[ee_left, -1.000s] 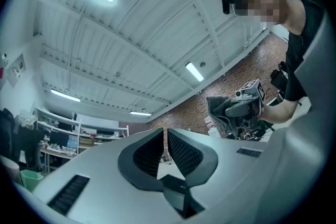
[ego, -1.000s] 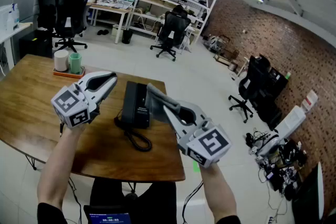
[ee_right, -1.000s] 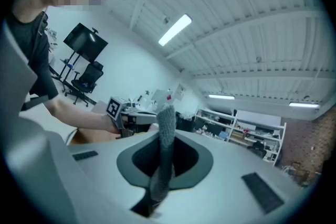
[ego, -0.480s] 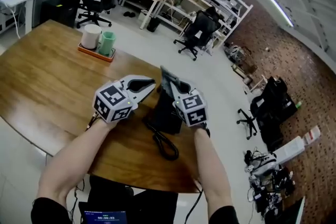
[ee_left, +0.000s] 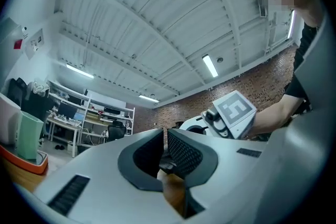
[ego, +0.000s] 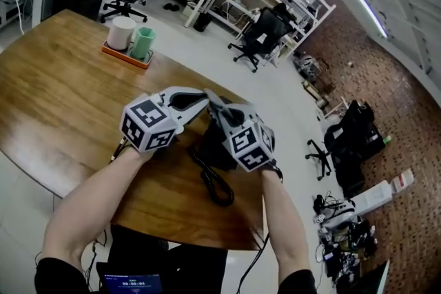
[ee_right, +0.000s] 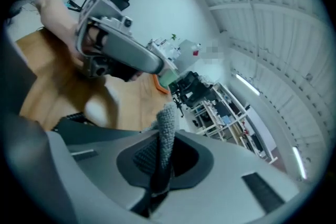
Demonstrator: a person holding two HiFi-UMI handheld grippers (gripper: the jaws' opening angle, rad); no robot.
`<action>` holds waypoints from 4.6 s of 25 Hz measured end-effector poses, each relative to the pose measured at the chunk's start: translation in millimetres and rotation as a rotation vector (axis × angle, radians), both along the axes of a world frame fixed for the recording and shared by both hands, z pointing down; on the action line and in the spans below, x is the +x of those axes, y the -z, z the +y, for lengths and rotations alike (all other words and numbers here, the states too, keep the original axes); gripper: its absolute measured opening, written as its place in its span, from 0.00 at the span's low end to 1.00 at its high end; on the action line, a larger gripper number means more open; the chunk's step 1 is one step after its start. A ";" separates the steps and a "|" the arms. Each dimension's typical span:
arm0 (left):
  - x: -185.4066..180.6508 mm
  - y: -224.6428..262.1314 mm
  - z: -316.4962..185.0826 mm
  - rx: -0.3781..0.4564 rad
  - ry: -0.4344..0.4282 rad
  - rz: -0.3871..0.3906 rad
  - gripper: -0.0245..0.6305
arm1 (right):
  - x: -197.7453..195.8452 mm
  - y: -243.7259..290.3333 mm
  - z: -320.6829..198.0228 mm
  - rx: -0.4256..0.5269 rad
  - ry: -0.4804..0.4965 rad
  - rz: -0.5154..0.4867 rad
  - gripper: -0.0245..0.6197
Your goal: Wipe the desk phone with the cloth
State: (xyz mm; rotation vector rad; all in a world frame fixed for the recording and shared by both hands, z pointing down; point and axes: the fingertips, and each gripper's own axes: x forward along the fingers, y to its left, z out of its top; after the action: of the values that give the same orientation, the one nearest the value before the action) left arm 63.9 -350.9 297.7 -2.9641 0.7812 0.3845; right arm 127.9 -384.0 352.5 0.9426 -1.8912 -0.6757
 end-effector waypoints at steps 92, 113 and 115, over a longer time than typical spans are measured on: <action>12.0 -10.4 7.7 0.034 -0.031 -0.066 0.06 | 25.7 -68.7 151.6 -0.262 0.295 0.408 0.08; 8.5 -9.7 4.1 0.044 -0.036 -0.061 0.06 | 72.1 -3.8 -0.7 0.007 -0.110 0.127 0.08; 7.8 -9.5 5.6 0.042 -0.034 -0.061 0.06 | 61.7 -13.4 26.3 -0.022 -0.041 0.184 0.08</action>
State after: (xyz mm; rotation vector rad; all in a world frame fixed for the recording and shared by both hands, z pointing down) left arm 71.6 -345.4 307.2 -2.9382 0.7086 0.3062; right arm 189.6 -357.6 365.9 0.8730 -1.7096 -0.6916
